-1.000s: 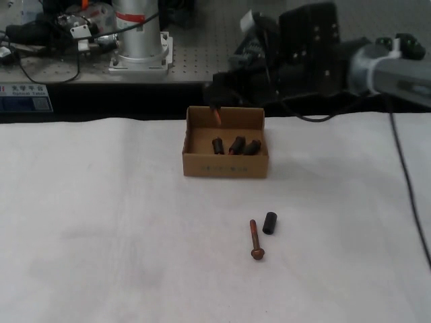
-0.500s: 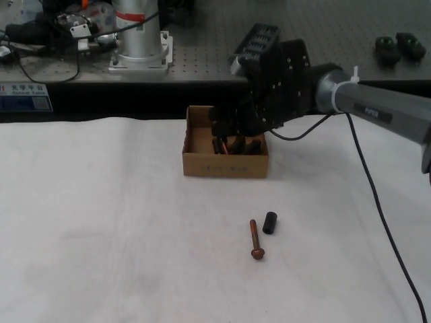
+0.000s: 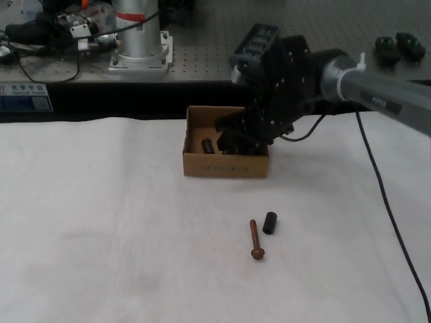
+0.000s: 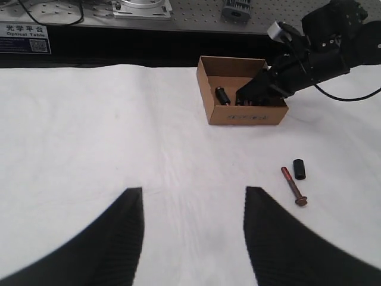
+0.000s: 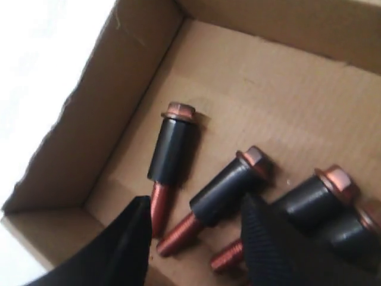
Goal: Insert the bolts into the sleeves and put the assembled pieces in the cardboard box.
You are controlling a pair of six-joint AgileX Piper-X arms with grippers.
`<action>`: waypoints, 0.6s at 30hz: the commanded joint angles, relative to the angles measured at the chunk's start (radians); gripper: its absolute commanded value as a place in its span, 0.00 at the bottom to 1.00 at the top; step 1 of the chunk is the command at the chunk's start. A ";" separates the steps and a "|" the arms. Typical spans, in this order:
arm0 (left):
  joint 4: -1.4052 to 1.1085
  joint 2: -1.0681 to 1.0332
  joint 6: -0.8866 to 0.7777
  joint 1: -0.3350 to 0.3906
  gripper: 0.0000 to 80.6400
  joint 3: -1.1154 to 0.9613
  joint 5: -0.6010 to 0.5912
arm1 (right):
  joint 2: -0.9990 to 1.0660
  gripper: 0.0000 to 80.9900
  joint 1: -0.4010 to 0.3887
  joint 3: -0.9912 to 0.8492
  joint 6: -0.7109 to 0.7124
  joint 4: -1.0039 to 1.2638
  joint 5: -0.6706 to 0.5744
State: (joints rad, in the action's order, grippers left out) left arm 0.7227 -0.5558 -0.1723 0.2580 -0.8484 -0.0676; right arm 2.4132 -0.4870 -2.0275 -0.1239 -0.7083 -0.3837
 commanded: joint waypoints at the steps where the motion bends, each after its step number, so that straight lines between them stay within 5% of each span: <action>1: -0.007 0.006 0.062 -0.005 0.47 -0.007 0.011 | -0.094 0.44 0.004 -0.013 0.041 -0.120 0.000; 13: -0.024 0.006 0.157 -0.005 0.47 -0.007 0.011 | -0.309 0.44 -0.035 -0.006 0.182 -0.692 0.173; 18: -0.022 0.006 0.157 -0.005 0.47 -0.007 0.007 | -0.433 0.44 -0.060 0.147 0.197 -0.713 0.173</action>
State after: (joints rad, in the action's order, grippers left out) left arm 0.7146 -0.5558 -0.0249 0.2580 -0.8484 -0.0676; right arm 2.0184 -0.5410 -1.8935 0.0601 -1.3991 -0.2107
